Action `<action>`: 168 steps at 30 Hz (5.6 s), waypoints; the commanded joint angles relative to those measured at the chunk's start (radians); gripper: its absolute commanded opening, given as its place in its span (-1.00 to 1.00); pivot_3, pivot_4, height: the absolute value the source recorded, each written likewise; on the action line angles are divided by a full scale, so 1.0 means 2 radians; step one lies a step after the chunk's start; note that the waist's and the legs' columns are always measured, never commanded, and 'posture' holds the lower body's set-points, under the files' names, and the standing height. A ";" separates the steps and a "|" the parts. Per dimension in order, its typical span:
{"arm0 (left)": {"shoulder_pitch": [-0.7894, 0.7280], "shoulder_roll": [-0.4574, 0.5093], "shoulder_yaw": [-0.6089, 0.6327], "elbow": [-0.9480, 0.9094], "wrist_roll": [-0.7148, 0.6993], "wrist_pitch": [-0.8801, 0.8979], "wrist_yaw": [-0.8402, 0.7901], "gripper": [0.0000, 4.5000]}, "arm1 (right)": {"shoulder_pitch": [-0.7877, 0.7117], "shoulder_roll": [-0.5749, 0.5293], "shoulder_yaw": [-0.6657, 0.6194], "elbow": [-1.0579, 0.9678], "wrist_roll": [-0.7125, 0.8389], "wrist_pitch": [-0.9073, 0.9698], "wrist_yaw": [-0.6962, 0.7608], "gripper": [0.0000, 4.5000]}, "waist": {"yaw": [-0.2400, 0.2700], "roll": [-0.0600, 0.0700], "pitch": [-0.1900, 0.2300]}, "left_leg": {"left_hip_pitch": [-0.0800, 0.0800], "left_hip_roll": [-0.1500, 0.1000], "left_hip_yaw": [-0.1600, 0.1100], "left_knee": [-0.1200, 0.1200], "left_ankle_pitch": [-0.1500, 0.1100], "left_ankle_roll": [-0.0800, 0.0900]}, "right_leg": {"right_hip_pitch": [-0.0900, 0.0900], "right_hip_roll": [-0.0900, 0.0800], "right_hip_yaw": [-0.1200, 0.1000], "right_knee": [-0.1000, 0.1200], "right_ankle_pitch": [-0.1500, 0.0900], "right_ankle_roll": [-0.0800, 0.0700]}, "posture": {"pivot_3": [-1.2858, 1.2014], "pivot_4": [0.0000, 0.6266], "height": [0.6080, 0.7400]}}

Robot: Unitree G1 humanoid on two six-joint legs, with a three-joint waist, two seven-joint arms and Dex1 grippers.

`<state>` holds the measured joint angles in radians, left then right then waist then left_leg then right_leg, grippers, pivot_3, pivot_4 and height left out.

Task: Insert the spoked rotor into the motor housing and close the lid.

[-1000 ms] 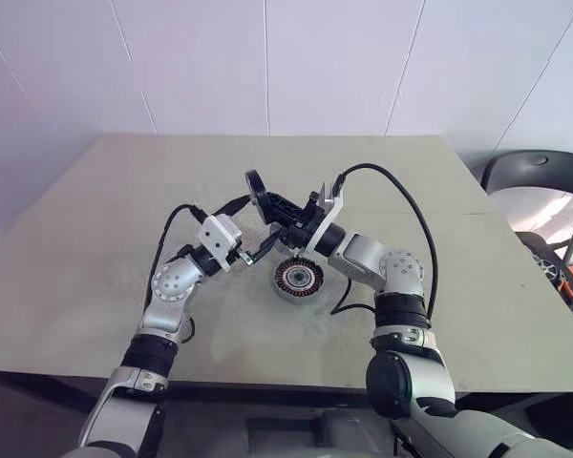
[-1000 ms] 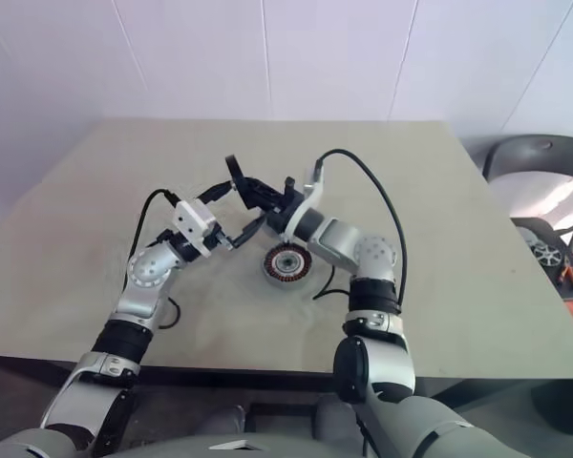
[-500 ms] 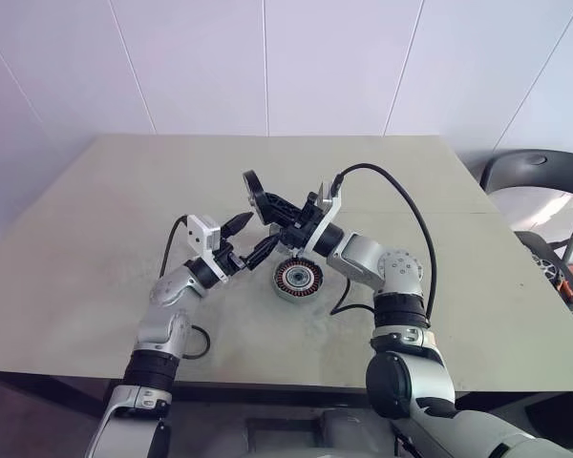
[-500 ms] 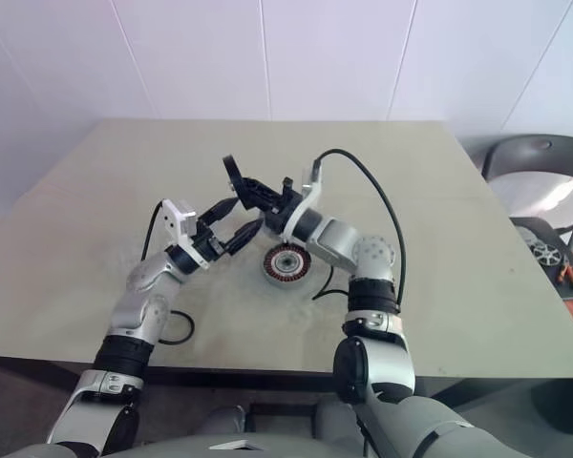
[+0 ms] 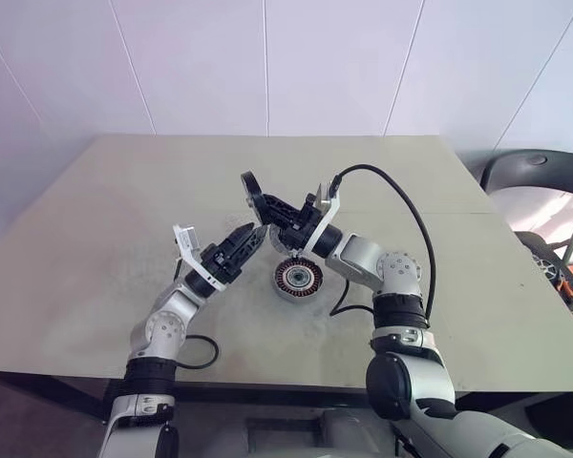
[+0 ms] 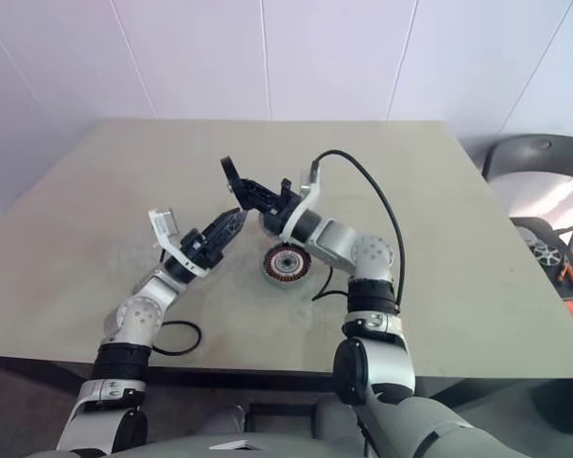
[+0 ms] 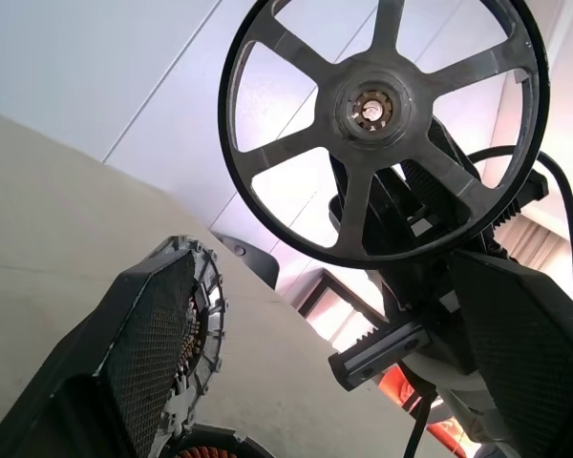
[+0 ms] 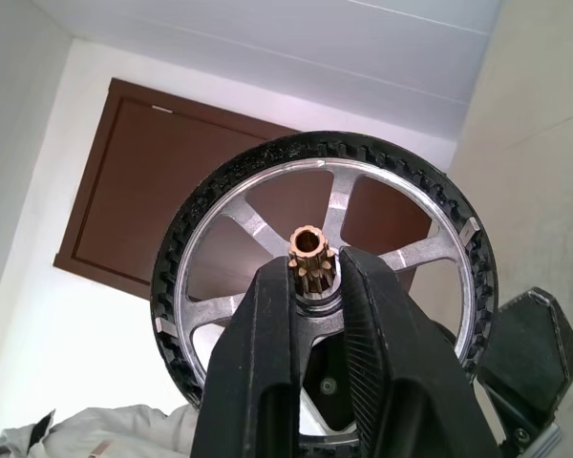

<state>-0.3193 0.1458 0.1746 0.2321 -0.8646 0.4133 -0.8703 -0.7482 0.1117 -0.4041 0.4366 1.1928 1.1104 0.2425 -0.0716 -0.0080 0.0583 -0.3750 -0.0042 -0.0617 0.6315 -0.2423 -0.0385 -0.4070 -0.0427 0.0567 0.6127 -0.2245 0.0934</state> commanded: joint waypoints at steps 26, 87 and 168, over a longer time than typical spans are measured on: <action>-0.025 -0.031 0.061 -0.029 -0.078 0.084 0.036 0.98 | 0.000 0.004 0.010 -0.010 0.001 0.004 0.015 -0.87 | 0.000 0.000 0.000 | 0.000 0.000 0.000 0.000 0.000 0.000 | 0.000 0.000 0.000 -0.001 0.000 0.000 | 0.03 -1.00 1.00; -0.049 -0.036 0.117 0.054 -0.152 0.187 -0.067 0.98 | -0.009 -0.015 0.011 -0.045 0.046 0.038 0.089 -0.87 | 0.000 0.000 0.000 | -0.001 0.000 0.000 -0.001 0.000 0.000 | 0.000 0.000 0.000 -0.003 0.000 0.000 | 0.03 -1.00 1.00; -0.052 -0.018 0.077 -0.022 -0.096 0.169 0.002 -0.91 | 0.005 -0.011 0.032 -0.040 0.085 0.040 0.058 0.02 | 0.001 0.000 0.000 | -0.004 0.000 0.000 -0.001 0.000 0.000 | -0.001 0.000 -0.001 -0.006 0.001 -0.001 | 0.03 -1.00 1.00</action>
<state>-0.4126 0.0945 0.3514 0.2225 -1.0924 0.7718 -0.8783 -0.7217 0.0977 -0.3357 0.3600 1.3661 1.2095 0.3586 -0.0705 -0.0079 0.0583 -0.3834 -0.0044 -0.0622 0.6304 -0.2426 -0.0383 -0.4086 -0.0434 0.0555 0.6003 -0.2227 0.0909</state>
